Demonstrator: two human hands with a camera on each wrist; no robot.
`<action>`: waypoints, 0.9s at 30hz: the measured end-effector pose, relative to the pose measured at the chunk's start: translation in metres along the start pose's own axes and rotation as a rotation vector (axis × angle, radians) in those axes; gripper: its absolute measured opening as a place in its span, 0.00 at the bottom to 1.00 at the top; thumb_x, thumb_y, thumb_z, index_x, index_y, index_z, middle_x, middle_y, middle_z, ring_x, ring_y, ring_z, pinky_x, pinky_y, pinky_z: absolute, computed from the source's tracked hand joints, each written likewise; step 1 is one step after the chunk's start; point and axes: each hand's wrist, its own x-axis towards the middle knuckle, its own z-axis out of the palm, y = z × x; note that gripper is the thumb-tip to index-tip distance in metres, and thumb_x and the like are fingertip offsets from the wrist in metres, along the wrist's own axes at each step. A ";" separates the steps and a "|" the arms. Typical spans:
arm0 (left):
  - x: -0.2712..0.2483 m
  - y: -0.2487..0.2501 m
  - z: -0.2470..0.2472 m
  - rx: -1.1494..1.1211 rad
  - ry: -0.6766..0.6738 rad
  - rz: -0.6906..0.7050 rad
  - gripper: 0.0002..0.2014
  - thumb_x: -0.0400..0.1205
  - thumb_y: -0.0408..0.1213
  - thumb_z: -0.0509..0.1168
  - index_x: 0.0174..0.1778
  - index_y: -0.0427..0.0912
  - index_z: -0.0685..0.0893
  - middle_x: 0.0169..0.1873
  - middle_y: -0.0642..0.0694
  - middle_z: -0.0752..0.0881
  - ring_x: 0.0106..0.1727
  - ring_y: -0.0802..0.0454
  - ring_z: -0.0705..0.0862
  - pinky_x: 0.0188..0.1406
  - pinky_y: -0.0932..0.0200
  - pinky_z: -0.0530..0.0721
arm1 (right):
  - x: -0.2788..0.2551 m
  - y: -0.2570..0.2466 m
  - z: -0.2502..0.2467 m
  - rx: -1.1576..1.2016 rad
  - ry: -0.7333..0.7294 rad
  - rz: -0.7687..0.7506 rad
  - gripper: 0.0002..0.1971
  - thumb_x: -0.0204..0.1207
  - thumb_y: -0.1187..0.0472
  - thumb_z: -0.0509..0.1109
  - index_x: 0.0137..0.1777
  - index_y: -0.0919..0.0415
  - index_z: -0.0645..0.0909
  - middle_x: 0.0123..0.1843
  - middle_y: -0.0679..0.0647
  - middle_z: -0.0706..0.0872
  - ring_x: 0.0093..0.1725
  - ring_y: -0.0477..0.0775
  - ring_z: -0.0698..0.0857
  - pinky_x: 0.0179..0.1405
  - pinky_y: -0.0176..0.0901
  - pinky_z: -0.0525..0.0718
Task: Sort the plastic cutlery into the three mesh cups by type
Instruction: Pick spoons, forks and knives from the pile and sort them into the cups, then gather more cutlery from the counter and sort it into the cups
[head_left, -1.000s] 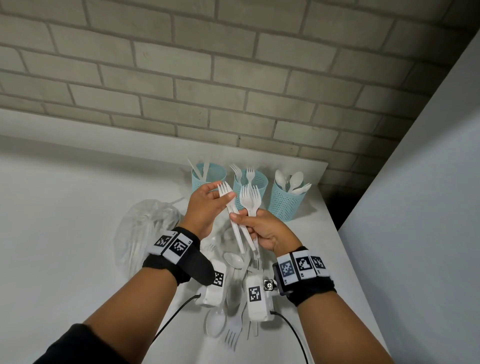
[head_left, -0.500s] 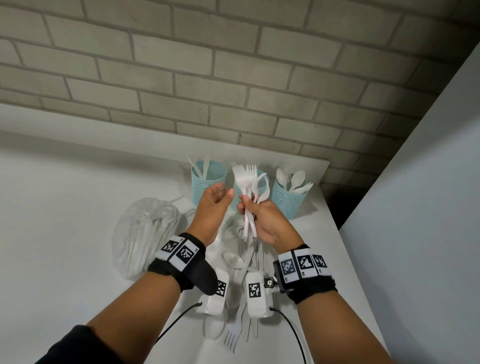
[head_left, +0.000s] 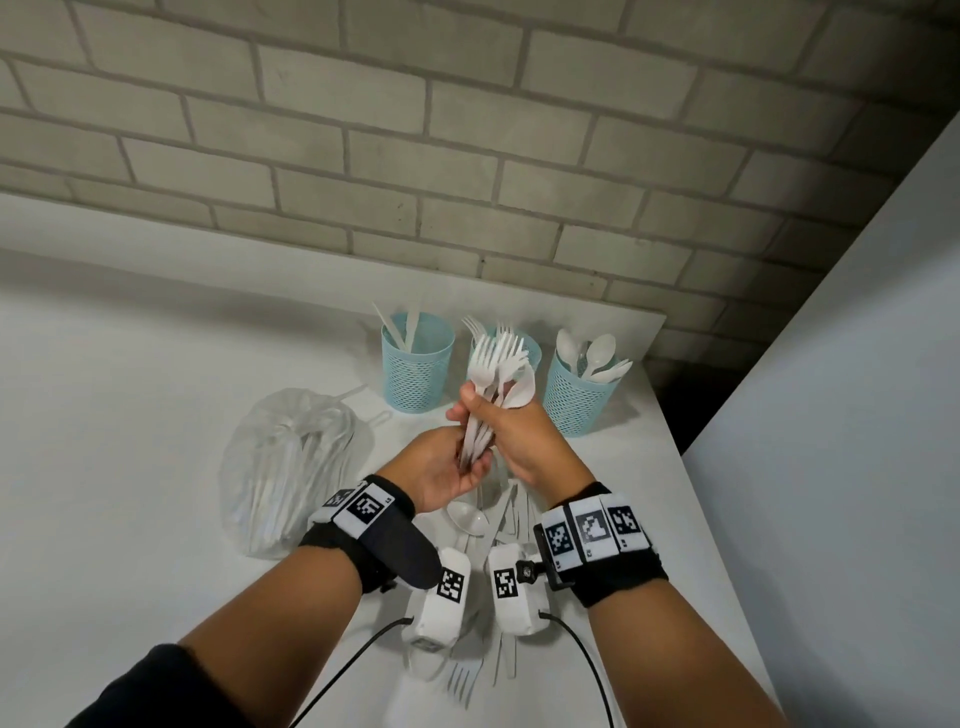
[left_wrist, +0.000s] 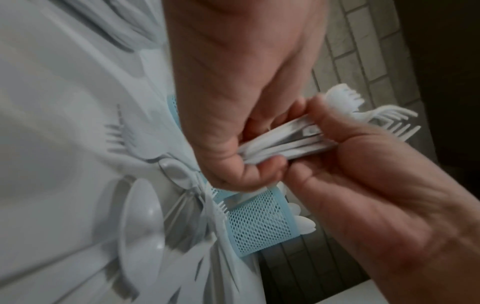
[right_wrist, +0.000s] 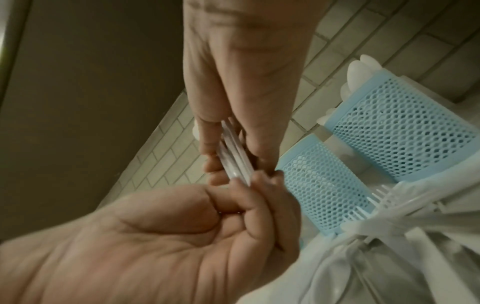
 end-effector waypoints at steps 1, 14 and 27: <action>0.001 0.001 0.000 0.013 0.025 0.015 0.14 0.87 0.33 0.50 0.43 0.38 0.80 0.32 0.45 0.79 0.24 0.58 0.80 0.22 0.72 0.79 | 0.001 -0.001 0.000 0.021 -0.004 0.016 0.07 0.80 0.67 0.65 0.42 0.57 0.79 0.28 0.48 0.86 0.38 0.48 0.87 0.49 0.45 0.85; 0.001 0.019 -0.024 0.647 0.343 0.304 0.05 0.82 0.33 0.61 0.52 0.41 0.79 0.47 0.47 0.79 0.50 0.51 0.76 0.52 0.59 0.74 | 0.097 -0.047 -0.030 0.135 0.480 -0.289 0.05 0.84 0.62 0.61 0.46 0.53 0.74 0.34 0.46 0.85 0.41 0.46 0.85 0.43 0.39 0.82; -0.038 -0.024 -0.023 1.672 0.207 0.058 0.37 0.77 0.59 0.64 0.76 0.44 0.62 0.71 0.42 0.64 0.73 0.43 0.62 0.68 0.51 0.70 | 0.090 -0.048 -0.036 -0.529 0.389 -0.280 0.27 0.70 0.63 0.76 0.68 0.56 0.72 0.65 0.51 0.78 0.64 0.46 0.75 0.61 0.36 0.73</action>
